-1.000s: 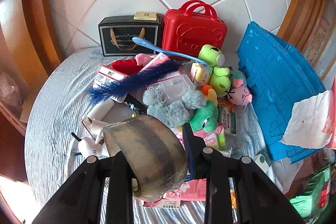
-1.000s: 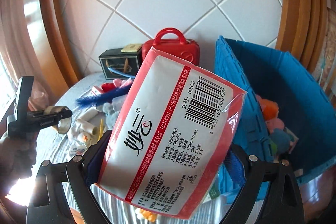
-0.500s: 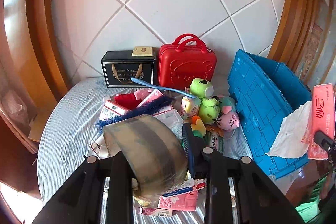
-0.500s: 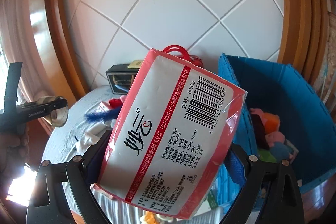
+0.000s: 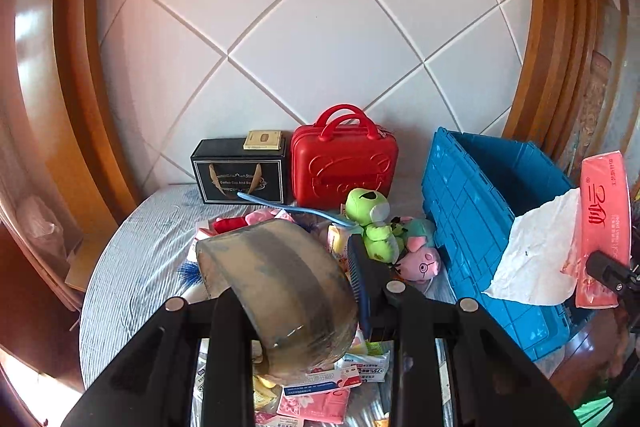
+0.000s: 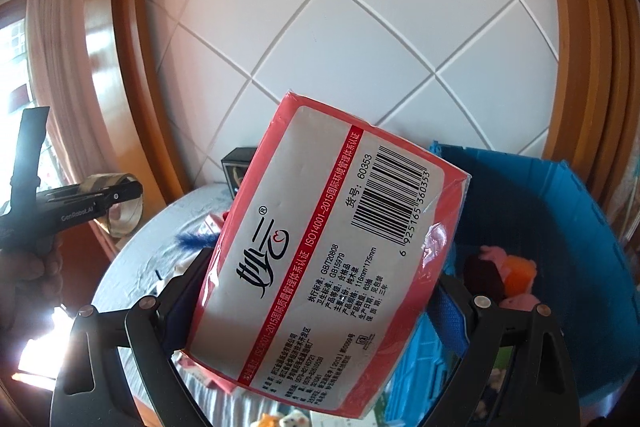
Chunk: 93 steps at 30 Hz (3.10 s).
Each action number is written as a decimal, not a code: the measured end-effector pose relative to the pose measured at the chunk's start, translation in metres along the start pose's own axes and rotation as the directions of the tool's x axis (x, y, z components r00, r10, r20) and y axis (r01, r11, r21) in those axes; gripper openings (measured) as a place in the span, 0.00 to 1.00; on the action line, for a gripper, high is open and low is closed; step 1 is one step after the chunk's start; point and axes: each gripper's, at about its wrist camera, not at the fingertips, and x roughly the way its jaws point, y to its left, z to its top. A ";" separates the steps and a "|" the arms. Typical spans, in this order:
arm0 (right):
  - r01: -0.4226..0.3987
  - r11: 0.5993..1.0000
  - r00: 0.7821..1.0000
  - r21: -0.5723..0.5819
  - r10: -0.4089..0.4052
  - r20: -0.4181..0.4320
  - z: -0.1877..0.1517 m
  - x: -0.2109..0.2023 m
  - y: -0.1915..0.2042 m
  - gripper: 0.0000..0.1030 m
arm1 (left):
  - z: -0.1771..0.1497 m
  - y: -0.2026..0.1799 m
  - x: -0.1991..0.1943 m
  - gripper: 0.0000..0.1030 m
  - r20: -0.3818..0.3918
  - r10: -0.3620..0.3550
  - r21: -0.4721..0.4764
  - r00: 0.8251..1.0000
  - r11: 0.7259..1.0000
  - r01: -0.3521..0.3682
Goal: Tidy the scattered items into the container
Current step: 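Lift and carry the tape roll and tissue pack over the blue crate, then open both tools to drop the tape roll and tissue pack into the crate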
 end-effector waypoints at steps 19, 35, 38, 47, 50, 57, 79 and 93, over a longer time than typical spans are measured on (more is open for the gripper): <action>-0.026 1.000 0.999 -0.007 0.027 0.027 0.002 -0.032 -0.096 0.92 | 0.025 -0.112 0.001 0.25 0.054 0.006 0.031 0.999 0.999 -0.008; 0.002 0.994 0.999 0.109 -0.006 0.038 -0.015 -0.055 -0.185 0.92 | 0.050 -0.217 0.021 0.25 0.039 -0.067 0.141 0.997 0.988 0.061; 0.018 0.993 0.999 0.116 -0.022 0.032 -0.018 -0.057 -0.196 0.92 | 0.054 -0.237 0.027 0.25 0.039 -0.093 0.163 0.995 0.983 0.086; 0.057 0.987 0.998 0.153 -0.062 0.030 -0.026 -0.063 -0.232 0.92 | 0.064 -0.293 0.045 0.25 0.019 -0.163 0.235 0.986 0.960 0.154; 0.070 0.983 0.997 0.170 -0.075 0.025 -0.031 -0.065 -0.243 0.92 | 0.066 -0.310 0.049 0.25 0.012 -0.186 0.259 0.983 0.950 0.176; 0.100 0.974 0.994 0.203 -0.105 0.014 -0.038 -0.069 -0.265 0.92 | 0.068 -0.350 0.061 0.25 -0.024 -0.254 0.298 0.967 0.921 0.249; 0.226 0.935 0.974 0.274 -0.222 -0.045 -0.057 -0.085 -0.318 0.93 | 0.060 -0.433 0.103 0.25 -0.124 -0.365 0.365 0.923 0.848 0.385; 0.246 0.934 0.968 0.261 -0.248 -0.024 -0.050 -0.080 -0.323 1.00 | 0.064 -0.421 0.112 0.95 -0.130 -0.352 0.284 0.927 0.882 0.375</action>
